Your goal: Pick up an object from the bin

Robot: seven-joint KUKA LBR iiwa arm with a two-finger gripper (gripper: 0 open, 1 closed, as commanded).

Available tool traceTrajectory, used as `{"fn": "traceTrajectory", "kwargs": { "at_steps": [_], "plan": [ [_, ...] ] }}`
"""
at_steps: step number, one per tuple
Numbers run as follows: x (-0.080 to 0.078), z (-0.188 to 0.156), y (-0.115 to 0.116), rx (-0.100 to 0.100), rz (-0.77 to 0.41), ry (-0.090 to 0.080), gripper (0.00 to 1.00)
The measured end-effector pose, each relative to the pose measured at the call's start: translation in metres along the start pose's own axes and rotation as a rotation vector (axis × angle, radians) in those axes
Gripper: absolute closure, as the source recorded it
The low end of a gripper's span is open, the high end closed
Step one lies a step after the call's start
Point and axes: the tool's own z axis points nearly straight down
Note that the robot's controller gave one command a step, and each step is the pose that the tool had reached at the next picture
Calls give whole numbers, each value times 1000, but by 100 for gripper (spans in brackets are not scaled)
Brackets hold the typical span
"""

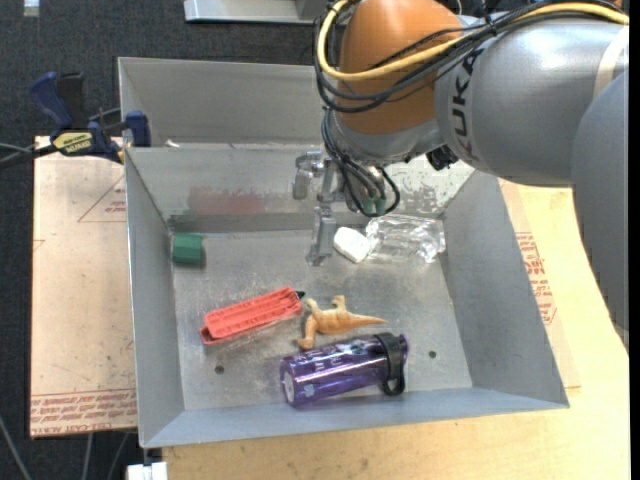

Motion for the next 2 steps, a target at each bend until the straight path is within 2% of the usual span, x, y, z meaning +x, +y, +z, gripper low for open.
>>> {"fn": "traceTrajectory", "kwargs": {
  "at_steps": [1, 2],
  "plan": [
    [-1, -5, -1, -1, 2, -8, 0],
    [7, 32, 4, -1, -61, -12, 0]
  ]
}}
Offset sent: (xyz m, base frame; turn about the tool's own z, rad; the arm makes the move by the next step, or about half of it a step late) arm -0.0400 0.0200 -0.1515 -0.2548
